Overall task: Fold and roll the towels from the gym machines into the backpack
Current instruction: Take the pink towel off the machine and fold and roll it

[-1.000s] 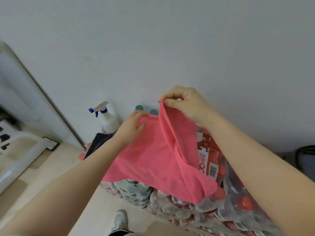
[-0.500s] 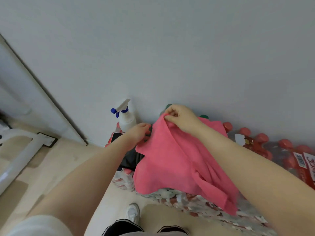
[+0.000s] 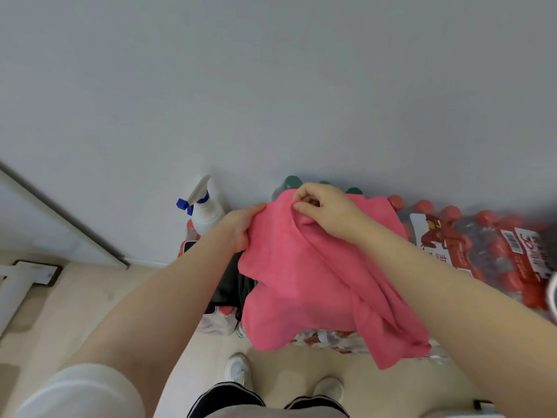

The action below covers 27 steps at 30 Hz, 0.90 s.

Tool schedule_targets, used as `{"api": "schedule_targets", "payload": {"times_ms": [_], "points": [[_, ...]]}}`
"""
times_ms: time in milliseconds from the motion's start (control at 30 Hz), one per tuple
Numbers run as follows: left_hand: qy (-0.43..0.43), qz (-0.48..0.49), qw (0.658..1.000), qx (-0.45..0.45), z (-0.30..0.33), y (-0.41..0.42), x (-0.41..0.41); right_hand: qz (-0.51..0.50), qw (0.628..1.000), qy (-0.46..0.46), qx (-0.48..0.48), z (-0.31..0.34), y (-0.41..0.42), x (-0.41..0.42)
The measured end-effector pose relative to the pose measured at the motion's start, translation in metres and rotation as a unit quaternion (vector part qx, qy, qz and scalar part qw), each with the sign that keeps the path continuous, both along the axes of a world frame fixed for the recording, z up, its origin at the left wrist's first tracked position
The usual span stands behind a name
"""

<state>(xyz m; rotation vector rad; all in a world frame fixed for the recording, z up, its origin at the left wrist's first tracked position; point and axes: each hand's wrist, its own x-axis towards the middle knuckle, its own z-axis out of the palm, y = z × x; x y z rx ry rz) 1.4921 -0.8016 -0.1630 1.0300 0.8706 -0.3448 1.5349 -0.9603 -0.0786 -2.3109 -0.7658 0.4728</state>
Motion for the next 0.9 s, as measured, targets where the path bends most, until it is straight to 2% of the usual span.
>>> {"api": "schedule_targets", "payload": {"times_ms": [133, 333, 500, 667, 800, 900], "points": [[-0.131, 0.046, 0.987, 0.077, 0.031, -0.003, -0.002, 0.009, 0.999, -0.034, 0.034, 0.022, -0.002, -0.008], [-0.249, -0.018, 0.965, 0.078, 0.085, -0.022, -0.021, 0.012, 0.992, -0.083, 0.097, 0.036, 0.009, -0.019], [-0.268, -0.030, 0.963, 0.019, 0.095, -0.030, -0.031, -0.047, 0.980, -0.090, 0.169, 0.037, 0.012, -0.025], [-0.289, -0.065, 0.955, -0.001, 0.105, -0.031, -0.035, -0.092, 0.974, -0.099, 0.182, 0.037, 0.010, -0.028], [-0.303, -0.117, 0.944, 0.063, 0.113, -0.036, -0.037, -0.116, 0.967, -0.141, 0.175, 0.039, 0.004, -0.026], [-0.329, -0.148, 0.928, 0.092, 0.116, -0.037, -0.038, -0.125, 0.972, -0.126, 0.155, 0.040, -0.001, -0.025]]}}
